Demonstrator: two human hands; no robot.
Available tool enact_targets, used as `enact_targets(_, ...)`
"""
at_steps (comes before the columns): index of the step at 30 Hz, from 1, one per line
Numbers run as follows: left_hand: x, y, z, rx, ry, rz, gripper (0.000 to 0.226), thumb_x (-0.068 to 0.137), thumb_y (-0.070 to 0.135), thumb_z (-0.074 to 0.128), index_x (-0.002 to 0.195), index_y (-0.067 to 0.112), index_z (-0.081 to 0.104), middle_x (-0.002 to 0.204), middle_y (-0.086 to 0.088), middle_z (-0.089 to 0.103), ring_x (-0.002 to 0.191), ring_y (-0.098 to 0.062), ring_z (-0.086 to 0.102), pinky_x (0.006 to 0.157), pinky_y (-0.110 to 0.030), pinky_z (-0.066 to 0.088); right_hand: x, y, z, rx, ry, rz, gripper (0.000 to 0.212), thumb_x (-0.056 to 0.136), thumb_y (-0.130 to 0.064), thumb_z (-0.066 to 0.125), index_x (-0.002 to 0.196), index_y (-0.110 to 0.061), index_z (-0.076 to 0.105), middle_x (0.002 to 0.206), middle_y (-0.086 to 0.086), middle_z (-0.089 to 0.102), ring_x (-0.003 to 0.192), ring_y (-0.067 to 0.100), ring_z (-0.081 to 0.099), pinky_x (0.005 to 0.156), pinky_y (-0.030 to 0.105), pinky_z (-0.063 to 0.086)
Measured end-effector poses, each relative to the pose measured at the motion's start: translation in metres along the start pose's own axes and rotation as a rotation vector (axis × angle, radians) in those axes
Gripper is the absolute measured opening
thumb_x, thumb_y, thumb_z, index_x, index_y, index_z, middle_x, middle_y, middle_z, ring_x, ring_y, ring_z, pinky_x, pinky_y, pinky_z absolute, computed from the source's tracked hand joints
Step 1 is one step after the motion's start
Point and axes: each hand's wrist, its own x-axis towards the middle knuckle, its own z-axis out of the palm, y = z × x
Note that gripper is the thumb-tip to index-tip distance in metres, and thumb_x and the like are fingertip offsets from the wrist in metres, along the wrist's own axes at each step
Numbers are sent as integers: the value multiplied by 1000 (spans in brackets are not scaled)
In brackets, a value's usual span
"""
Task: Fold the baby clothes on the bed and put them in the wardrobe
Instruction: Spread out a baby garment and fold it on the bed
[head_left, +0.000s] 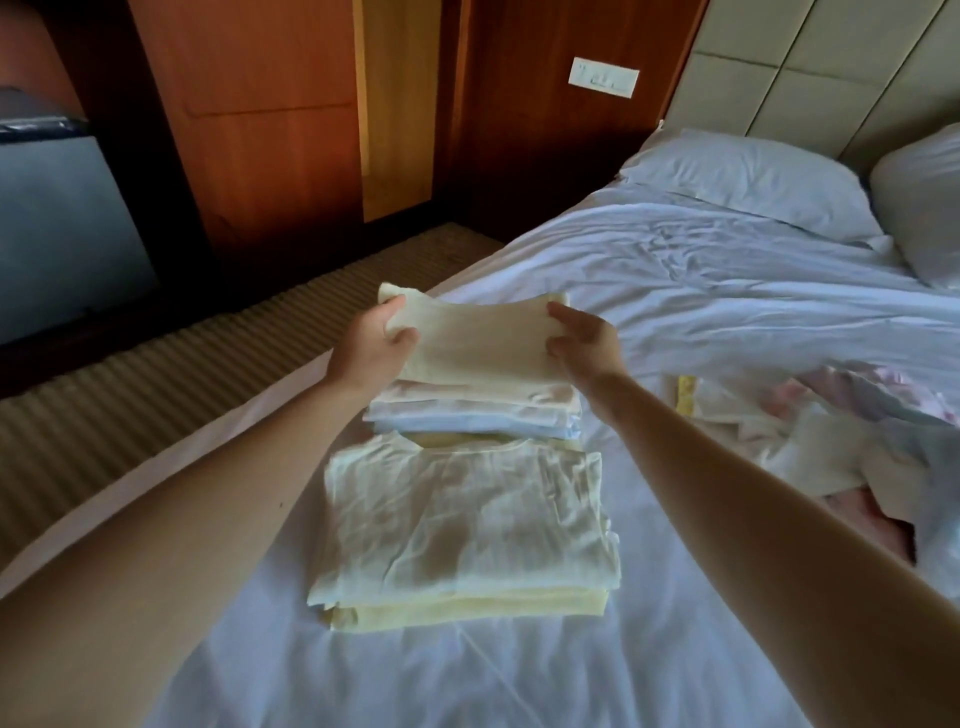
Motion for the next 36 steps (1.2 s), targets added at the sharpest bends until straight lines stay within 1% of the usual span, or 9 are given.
enact_targets(6, 1, -36, 16, 206, -14, -46, 52, 90, 28, 65, 140, 21, 52, 142, -2, 53, 126, -20, 52, 102, -30, 41, 9, 41, 16, -81, -1, 85, 55, 86, 4, 48, 136, -19, 56, 113, -1, 60, 90, 12, 56, 46, 2, 39)
enact_targets(11, -4, -43, 17, 255, -29, -15, 48, 95, 28, 58, 142, 25, 49, 131, -18, 54, 109, -30, 59, 95, -39, 48, 12, 46, 15, -206, -80, 73, 56, 88, -1, 48, 140, -22, 52, 120, 3, 59, 88, 15, 56, 46, 7, 39)
enact_targets(15, -14, -43, 10, 281, -108, -12, 42, 102, 20, 39, 143, 21, 48, 138, -16, 49, 116, -30, 56, 101, -45, 46, 2, 37, 6, -382, -184, 104, 54, 93, -11, 44, 145, -22, 45, 138, 10, 41, 114, 27, 52, 79, 21, 44)
enact_targets(17, -26, -33, 5, 297, -139, -20, 36, 101, 21, 38, 130, 12, 59, 132, -17, 52, 118, -31, 53, 101, -43, 43, -14, 30, -4, -491, -267, 128, 51, 96, -17, 44, 147, -20, 40, 143, 12, 29, 121, 30, 46, 93, 30, 44)
enact_targets(19, -43, -17, 0, 325, -168, -37, 35, 98, 31, 41, 111, 7, 63, 123, -16, 53, 115, -30, 51, 96, -38, 40, -38, 22, -16, -603, -347, 111, 52, 97, -20, 45, 149, -17, 35, 148, 14, 23, 123, 31, 45, 88, 30, 42)
enact_targets(21, -65, -1, -4, 417, -189, -54, 40, 99, 36, 45, 127, 12, 59, 143, -13, 42, 131, -30, 40, 107, -41, 36, -63, 13, -28, -640, -345, 54, 57, 97, -21, 48, 151, -15, 31, 155, 10, 21, 129, 27, 44, 84, 25, 39)
enact_targets(23, -93, 16, -7, 517, -179, 11, 48, 97, 38, 50, 139, 15, 51, 155, -11, 29, 140, -31, 29, 112, -45, 32, -90, 3, -42, -660, -282, -37, 58, 95, -21, 51, 150, -16, 33, 156, 7, 27, 135, 22, 39, 95, 25, 36)
enact_targets(26, -145, 50, -5, 558, -223, 138, 53, 96, 33, 56, 144, 12, 45, 157, -15, 26, 144, -31, 23, 116, -41, 25, -135, -13, -64, -672, -225, -139, 56, 94, -19, 54, 147, -17, 39, 152, 7, 38, 138, 21, 37, 107, 26, 29)
enact_targets(36, -308, 179, 1, 490, -403, 267, 58, 96, 34, 55, 148, 15, 36, 155, -2, 33, 143, -18, 26, 112, -35, 29, -304, -35, -177, -743, -157, -222, 55, 91, -22, 57, 145, -20, 43, 150, 2, 42, 135, 21, 42, 107, 33, 37)
